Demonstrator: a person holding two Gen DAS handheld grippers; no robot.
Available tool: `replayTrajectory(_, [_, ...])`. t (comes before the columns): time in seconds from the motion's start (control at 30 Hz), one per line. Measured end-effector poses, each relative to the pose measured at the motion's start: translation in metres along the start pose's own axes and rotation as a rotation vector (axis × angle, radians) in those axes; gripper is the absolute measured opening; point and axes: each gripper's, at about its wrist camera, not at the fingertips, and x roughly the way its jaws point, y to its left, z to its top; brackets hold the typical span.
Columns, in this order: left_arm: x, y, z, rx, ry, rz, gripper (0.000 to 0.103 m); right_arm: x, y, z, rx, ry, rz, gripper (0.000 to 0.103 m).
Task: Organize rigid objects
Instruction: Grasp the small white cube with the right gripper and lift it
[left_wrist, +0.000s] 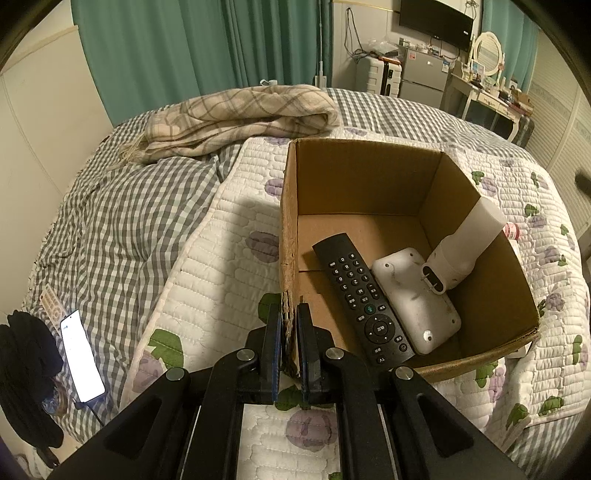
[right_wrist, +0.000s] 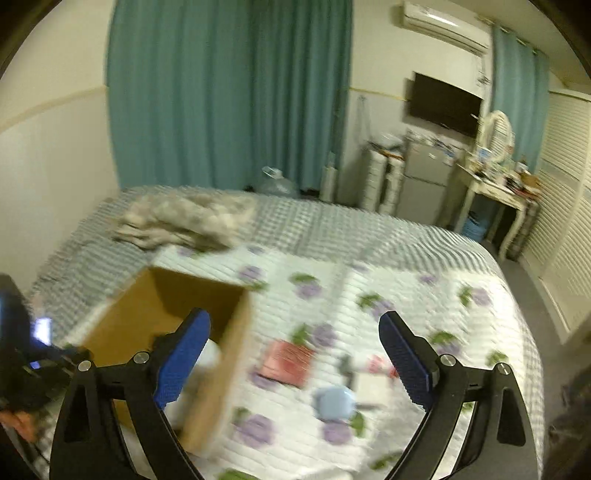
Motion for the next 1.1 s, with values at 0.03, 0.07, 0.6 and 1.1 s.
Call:
replayTrajectory(0.03, [0.0, 0.0, 0.0, 0.001, 0.0, 0.001, 0.008, 0.004, -0.008, -0.01, 0.013, 0.029, -0.01, 0.093])
replayTrajectory(0.07, [0.0, 0.0, 0.0, 0.002, 0.001, 0.001, 0.008, 0.009, -0.014, -0.019, 0.021, 0.059, -0.015, 0.093])
replayTrajectory(0.6, [-0.002, -0.003, 0.0, 0.011, 0.003, 0.026, 0.008, 0.055, -0.033, -0.15, -0.091, 0.408, 0.046, 0.091])
replayTrajectory(1.1, [-0.002, -0.004, -0.002, 0.011, 0.003, 0.028, 0.008, 0.075, -0.017, -0.164, -0.187, 0.484, 0.041, 0.061])
